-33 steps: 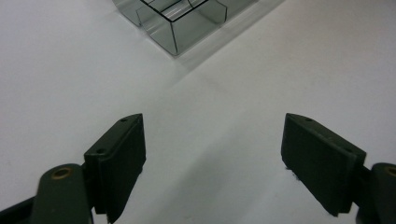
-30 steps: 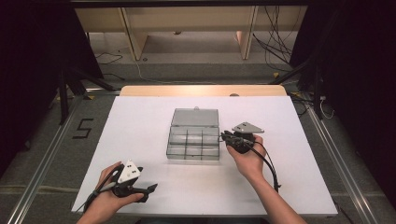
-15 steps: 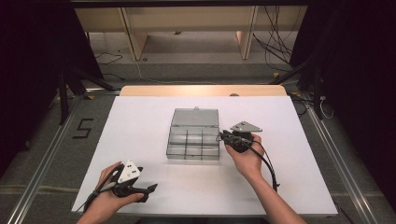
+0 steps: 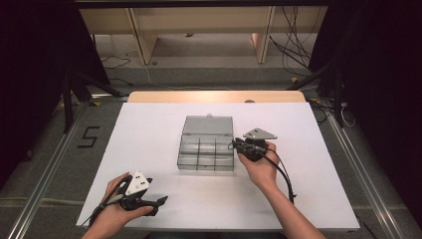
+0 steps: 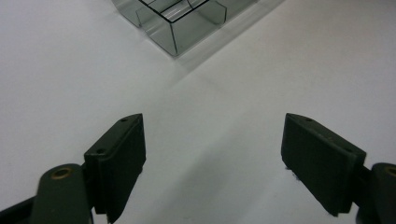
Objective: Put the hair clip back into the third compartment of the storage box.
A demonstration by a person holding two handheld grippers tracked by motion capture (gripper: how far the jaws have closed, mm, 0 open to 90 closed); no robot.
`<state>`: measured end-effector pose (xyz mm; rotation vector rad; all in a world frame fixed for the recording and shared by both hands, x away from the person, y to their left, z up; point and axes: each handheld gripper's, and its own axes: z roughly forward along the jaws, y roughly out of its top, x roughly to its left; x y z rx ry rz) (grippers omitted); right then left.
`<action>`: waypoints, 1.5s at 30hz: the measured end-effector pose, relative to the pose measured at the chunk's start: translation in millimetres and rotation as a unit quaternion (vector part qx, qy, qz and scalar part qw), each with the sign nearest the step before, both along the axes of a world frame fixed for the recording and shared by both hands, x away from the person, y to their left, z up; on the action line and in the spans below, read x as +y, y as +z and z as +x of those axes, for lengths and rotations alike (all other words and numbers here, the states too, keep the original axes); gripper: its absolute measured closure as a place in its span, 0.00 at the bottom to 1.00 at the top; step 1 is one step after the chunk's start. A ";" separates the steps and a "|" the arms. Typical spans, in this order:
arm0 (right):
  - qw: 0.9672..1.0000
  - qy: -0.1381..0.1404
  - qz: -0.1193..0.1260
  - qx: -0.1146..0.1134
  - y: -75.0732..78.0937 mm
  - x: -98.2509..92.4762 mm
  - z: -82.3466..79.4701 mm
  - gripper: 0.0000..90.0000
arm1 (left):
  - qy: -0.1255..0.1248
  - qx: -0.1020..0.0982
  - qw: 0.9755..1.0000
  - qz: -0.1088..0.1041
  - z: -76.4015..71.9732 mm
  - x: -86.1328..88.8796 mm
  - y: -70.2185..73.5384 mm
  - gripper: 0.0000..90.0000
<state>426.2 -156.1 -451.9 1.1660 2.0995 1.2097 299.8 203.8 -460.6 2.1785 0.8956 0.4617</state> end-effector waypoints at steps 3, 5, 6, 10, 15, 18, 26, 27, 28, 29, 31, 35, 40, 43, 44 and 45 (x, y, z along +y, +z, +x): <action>1.000 0.000 0.000 0.001 0.1 0.9 0.7 0.89 | 0.000 0.000 1.000 0.000 0.0 0.0 0.0 0.24; 1.000 0.001 0.000 0.002 0.0 1.6 1.4 0.89 | 0.000 0.000 1.000 0.000 0.1 0.0 -0.1 0.24; 1.000 0.001 0.000 0.003 0.0 2.0 1.7 0.89 | 0.000 0.000 1.000 0.000 0.0 0.0 -0.1 0.24; 1.000 0.003 -0.002 0.004 0.3 3.6 2.7 0.89 | 0.000 0.000 1.000 0.000 0.1 0.2 -0.1 0.24; 1.000 0.003 -0.001 0.004 1.3 4.7 4.2 0.89 | 0.001 0.000 1.000 0.000 0.1 0.2 -0.2 0.24; 1.000 0.003 -0.002 0.007 0.8 5.4 5.0 0.89 | 0.000 0.002 1.000 0.001 0.1 0.3 -0.2 0.24; 1.000 0.006 -0.006 0.019 -1.6 9.6 7.9 0.89 | 0.000 0.002 1.000 0.002 0.2 0.3 -0.2 0.24; 1.000 0.007 -0.009 0.020 -1.8 10.1 8.4 0.89 | 0.001 0.002 1.000 0.002 0.2 0.4 -0.2 0.24; 1.000 0.008 -0.011 0.020 -2.0 10.7 9.0 0.89 | 0.001 0.002 1.000 0.002 0.2 0.6 -0.3 0.24; 1.000 0.008 -0.012 0.021 -2.0 11.4 9.4 0.89 | 0.001 0.002 1.000 0.001 0.2 0.6 -0.3 0.24; 1.000 0.010 -0.014 0.024 -1.8 12.5 10.6 0.89 | 0.001 0.002 1.000 0.001 0.2 0.5 -0.4 0.24; 0.999 0.011 -0.018 0.026 -1.1 14.4 12.4 0.89 | 0.000 0.002 1.000 0.002 0.2 0.4 -0.3 0.24; 0.999 0.010 -0.020 0.029 0.3 15.3 15.4 0.89 | 0.000 0.002 1.000 0.002 0.2 0.4 -0.3 0.24; 0.999 0.010 -0.023 0.032 0.7 16.3 16.8 0.89 | 0.000 0.002 1.000 0.002 0.2 0.3 -0.3 0.24; 0.999 0.010 -0.024 0.033 0.7 16.8 17.3 0.89 | -0.001 0.002 1.000 0.002 0.2 0.3 -0.3 0.24; 0.999 0.011 -0.025 0.032 0.7 17.3 17.8 0.89 | -0.001 0.002 1.000 0.002 0.2 0.2 -0.2 0.24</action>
